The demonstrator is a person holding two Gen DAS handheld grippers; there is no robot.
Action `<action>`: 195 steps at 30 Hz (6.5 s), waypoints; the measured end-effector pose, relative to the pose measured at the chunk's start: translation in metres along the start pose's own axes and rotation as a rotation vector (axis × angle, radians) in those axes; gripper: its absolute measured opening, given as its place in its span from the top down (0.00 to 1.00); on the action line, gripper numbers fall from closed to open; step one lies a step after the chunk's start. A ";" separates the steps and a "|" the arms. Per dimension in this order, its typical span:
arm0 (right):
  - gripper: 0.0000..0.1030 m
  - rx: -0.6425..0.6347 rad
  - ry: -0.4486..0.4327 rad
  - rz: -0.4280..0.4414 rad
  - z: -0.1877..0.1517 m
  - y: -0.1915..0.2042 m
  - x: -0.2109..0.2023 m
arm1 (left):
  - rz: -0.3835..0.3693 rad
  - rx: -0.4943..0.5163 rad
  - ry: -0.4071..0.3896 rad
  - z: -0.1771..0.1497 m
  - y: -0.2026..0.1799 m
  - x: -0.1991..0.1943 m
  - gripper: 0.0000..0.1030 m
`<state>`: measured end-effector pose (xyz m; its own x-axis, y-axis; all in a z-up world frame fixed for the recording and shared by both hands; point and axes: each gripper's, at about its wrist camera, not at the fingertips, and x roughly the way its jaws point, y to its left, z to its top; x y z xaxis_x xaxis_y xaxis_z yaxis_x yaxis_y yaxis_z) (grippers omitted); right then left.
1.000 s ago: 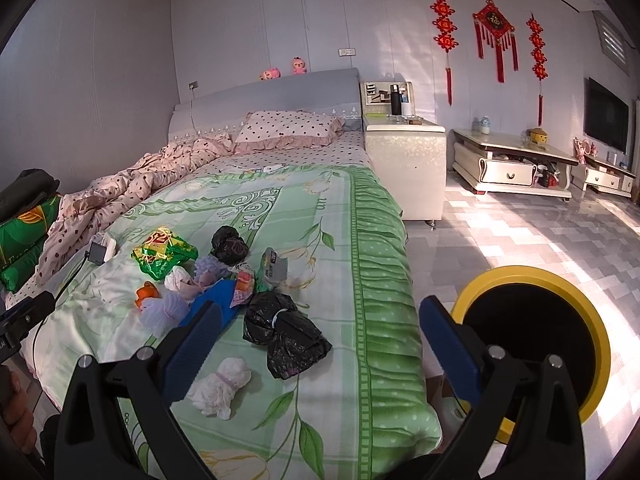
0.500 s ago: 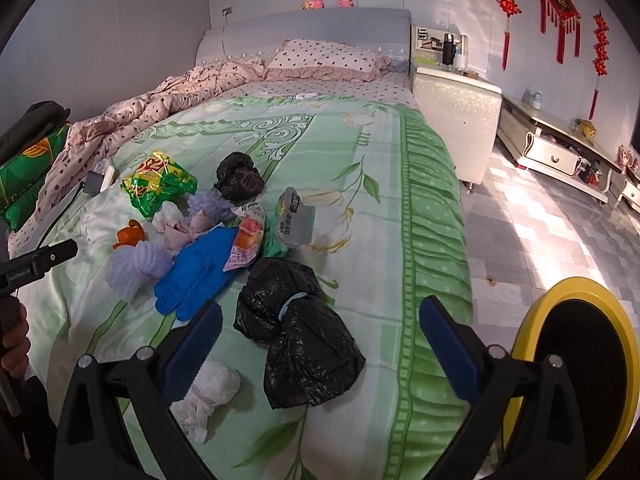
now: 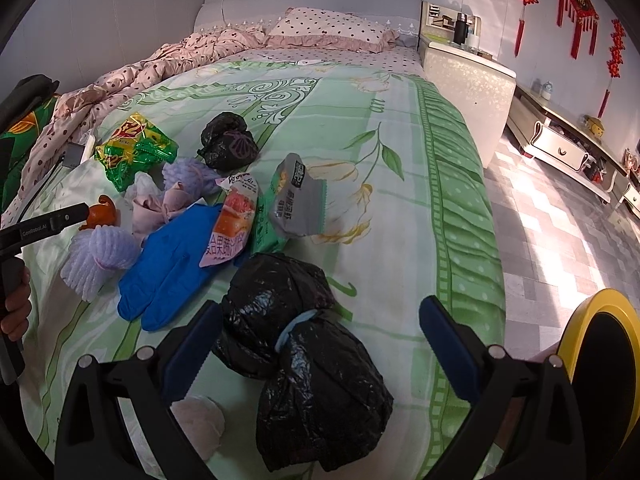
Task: Collect trash
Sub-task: 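Grasp the orange peel with the left tool while the right tool grasps the black plastic bag, then carry both items to the yellow bin while the left tool releases the peel inside, then open the right tool to drop the black bag into the bin, then grasp the green chip bag with the left tool while the right tool reaches the snack packets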
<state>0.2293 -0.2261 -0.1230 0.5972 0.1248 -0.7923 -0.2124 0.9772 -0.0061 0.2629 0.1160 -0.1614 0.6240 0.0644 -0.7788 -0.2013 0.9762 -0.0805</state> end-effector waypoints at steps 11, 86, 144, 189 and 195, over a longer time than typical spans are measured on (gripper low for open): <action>0.45 0.016 0.030 0.046 -0.004 0.002 0.011 | -0.067 0.055 0.062 -0.004 -0.020 0.027 0.64; 0.64 0.534 -0.292 -0.177 -0.085 -0.302 -0.234 | -0.720 0.570 -0.019 -0.074 -0.501 -0.178 0.69; 0.24 0.156 -0.211 0.084 0.067 -0.054 -0.125 | -0.135 0.087 -0.205 0.095 -0.062 -0.103 0.17; 0.08 0.129 0.097 0.191 0.083 -0.007 0.072 | -0.021 0.199 -0.095 0.122 0.015 0.078 0.09; 0.22 0.124 0.098 0.205 0.081 -0.006 0.075 | -0.076 0.320 -0.044 0.111 -0.017 0.092 0.37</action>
<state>0.3376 -0.2089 -0.1328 0.4723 0.3111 -0.8247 -0.2212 0.9475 0.2308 0.4068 0.1286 -0.1626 0.6618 -0.0087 -0.7496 0.0900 0.9936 0.0679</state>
